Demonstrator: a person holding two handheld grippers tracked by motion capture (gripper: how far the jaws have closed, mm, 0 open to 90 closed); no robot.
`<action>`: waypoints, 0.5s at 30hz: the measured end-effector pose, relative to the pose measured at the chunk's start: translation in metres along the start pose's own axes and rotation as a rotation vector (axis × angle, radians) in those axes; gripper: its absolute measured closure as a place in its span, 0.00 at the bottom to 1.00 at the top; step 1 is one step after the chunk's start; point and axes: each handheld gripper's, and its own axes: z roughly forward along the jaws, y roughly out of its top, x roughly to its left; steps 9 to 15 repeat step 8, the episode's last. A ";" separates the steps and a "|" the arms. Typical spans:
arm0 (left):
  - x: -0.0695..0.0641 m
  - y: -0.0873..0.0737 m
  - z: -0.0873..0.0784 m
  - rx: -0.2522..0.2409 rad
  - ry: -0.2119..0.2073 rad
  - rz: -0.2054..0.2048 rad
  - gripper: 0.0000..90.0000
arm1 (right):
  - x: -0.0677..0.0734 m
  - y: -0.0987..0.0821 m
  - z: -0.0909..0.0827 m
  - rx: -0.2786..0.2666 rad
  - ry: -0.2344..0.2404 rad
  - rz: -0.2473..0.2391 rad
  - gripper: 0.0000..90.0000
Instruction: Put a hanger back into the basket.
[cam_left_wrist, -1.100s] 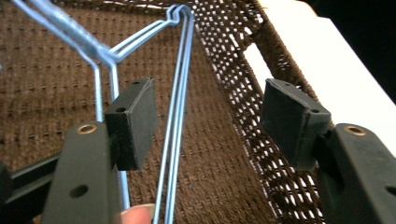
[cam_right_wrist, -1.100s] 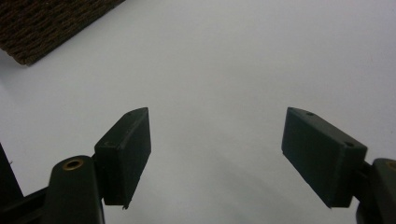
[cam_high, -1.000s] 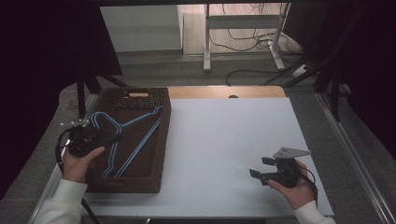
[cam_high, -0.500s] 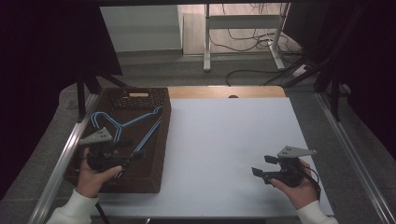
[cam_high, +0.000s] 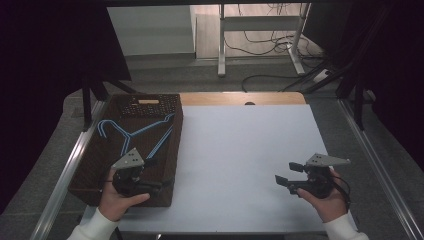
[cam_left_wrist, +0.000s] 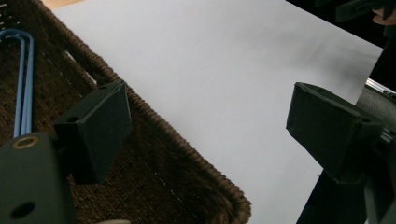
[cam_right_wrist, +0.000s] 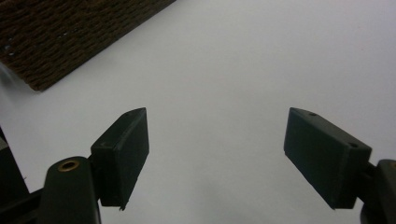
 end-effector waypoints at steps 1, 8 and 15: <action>0.001 0.000 0.000 0.000 0.000 -0.003 0.16 | 0.000 0.000 0.000 0.000 0.006 -0.001 0.25; 0.004 -0.001 0.001 -0.006 0.005 -0.019 0.15 | 0.000 0.001 -0.001 -0.007 0.019 -0.008 0.24; 0.004 -0.001 0.001 -0.006 0.005 -0.019 0.15 | 0.000 0.001 -0.001 -0.007 0.019 -0.008 0.24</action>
